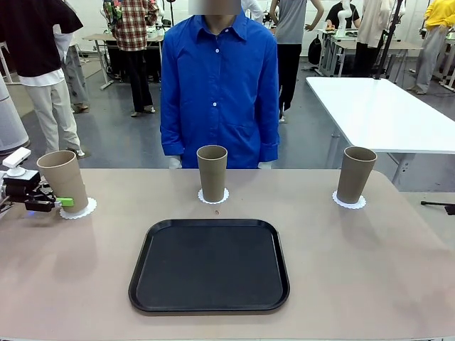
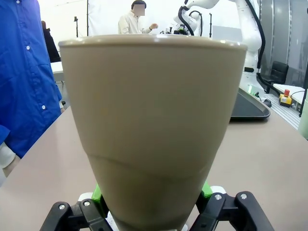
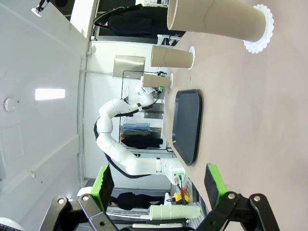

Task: Place coasters on the table and set cups on them.
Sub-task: Take one Reusable plastic cup from the Flat Tray and place it on a coaster set by the human.

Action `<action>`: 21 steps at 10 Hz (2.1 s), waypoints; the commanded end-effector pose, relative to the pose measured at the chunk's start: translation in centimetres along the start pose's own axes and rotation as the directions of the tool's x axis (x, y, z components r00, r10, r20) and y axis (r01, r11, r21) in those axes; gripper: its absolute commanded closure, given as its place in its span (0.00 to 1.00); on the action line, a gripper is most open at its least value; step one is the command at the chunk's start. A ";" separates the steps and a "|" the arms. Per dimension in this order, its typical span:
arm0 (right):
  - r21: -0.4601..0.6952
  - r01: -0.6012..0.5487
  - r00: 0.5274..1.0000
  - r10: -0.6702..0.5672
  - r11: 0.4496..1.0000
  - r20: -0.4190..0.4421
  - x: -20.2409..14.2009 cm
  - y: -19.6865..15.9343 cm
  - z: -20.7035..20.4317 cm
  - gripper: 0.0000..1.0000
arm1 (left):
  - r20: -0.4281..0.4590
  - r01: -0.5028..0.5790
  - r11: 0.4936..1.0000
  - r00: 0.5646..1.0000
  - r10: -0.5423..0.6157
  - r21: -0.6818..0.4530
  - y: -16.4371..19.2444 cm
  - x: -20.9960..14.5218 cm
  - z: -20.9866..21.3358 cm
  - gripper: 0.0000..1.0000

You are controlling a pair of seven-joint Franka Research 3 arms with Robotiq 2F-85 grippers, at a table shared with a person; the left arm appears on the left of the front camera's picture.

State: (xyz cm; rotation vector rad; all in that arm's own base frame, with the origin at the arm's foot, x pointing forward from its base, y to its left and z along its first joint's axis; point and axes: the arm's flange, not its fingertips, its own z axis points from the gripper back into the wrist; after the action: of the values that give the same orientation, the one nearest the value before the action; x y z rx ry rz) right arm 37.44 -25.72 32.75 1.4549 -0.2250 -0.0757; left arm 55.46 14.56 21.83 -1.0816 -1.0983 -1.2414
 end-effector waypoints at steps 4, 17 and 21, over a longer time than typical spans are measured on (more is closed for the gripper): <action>-0.009 0.007 1.000 -0.007 1.000 -0.005 0.0 0.0 -0.1 0.00 | -0.043 0.037 0.998 0.998 -0.039 -0.046 0.2 -0.6 -0.6 0.19; -0.009 0.007 1.000 -0.007 1.000 -0.005 0.0 0.0 -0.1 0.00 | -0.011 0.013 0.998 1.000 -0.014 -0.063 1.7 -1.9 -0.5 0.00; -0.009 0.007 1.000 -0.007 1.000 -0.005 0.0 0.0 -0.1 0.00 | -0.007 -0.003 0.998 1.000 0.002 -0.059 2.0 -2.0 -0.3 0.00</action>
State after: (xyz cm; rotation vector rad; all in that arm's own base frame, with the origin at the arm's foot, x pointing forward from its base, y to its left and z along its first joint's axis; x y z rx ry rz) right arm 37.44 -25.72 32.75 1.4549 -0.2250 -0.0757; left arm 56.91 14.30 19.51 -1.1001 -1.0669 -1.2831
